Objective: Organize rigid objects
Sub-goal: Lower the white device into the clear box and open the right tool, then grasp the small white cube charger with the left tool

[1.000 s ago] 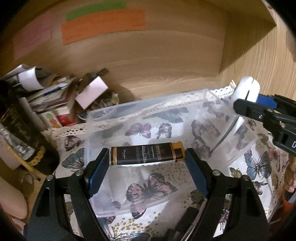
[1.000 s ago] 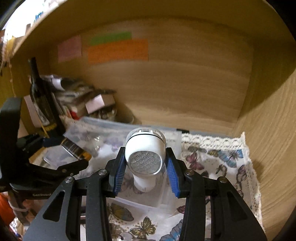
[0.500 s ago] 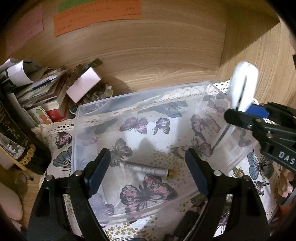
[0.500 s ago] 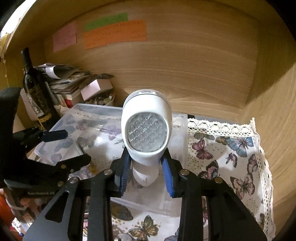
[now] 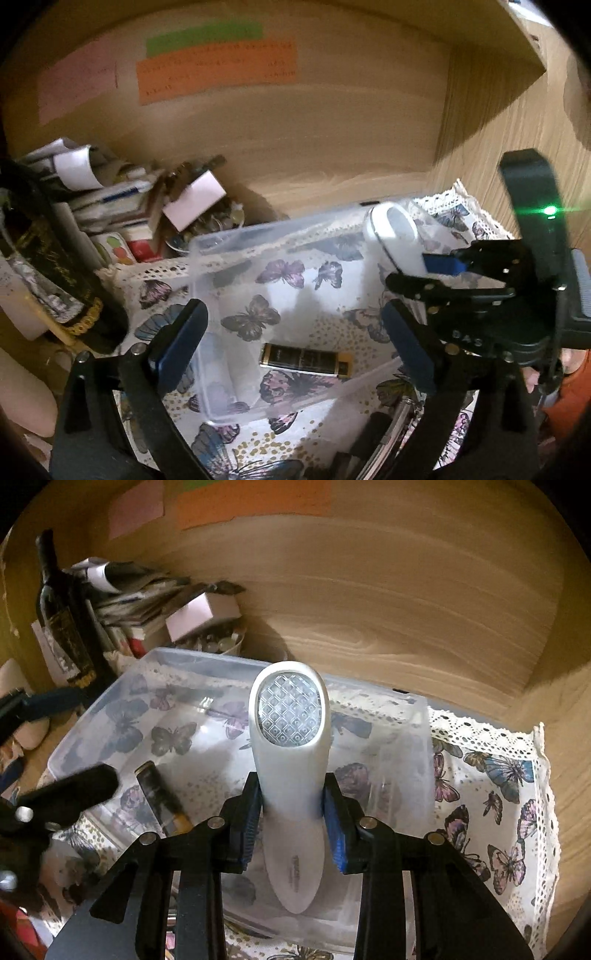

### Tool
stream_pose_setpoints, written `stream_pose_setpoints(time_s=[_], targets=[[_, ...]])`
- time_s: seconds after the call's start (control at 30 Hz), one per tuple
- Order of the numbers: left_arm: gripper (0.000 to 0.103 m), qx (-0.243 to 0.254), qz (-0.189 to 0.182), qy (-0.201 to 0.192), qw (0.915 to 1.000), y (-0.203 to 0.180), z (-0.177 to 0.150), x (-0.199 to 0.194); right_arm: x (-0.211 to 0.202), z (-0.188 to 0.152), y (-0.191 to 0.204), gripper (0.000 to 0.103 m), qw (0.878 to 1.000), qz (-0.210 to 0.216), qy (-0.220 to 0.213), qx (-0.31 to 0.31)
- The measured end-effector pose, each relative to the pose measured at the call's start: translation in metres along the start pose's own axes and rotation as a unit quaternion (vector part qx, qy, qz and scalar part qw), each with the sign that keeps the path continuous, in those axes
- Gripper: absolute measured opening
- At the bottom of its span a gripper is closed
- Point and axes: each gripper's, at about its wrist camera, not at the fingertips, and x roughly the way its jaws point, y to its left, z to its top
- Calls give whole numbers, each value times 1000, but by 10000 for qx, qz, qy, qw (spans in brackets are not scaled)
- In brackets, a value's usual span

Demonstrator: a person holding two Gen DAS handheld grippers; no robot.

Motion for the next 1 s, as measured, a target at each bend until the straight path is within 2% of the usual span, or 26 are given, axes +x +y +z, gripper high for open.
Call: stream_pose_setpoints(time_s=[0.13,0.2,0.3,0.47,0.57,0.63,0.83,1.0], targets=[[98,-29,9,-51,10000,4,1,-13,-5,-2,2,31,10000,-54,2,-4],[98,-11,35,-76,10000,6,-1,-21,-12,-4,1,35,10000,-1,-68,49],[99,42,106,-146,9998,9,-3,-32,-32,-8,0,44,9996,-31,-279,81],[101,145,297,-276,9991,15,-14,-52,-75,-23,0,67,9971,-153,-749,44],[102,139,383,-247,9989,20,-24,-59,-92,-33,1,76,9958,-202,-895,5],[102,93,474,-217,9986,23,-32,-63,-100,-42,1,78,9951,-274,-951,43],[102,-59,554,64,9984,27,-57,-63,-103,-73,3,82,9969,-235,-733,172],[101,-274,512,375,9976,35,-84,-57,-89,-98,1,82,9987,-120,-324,378]])
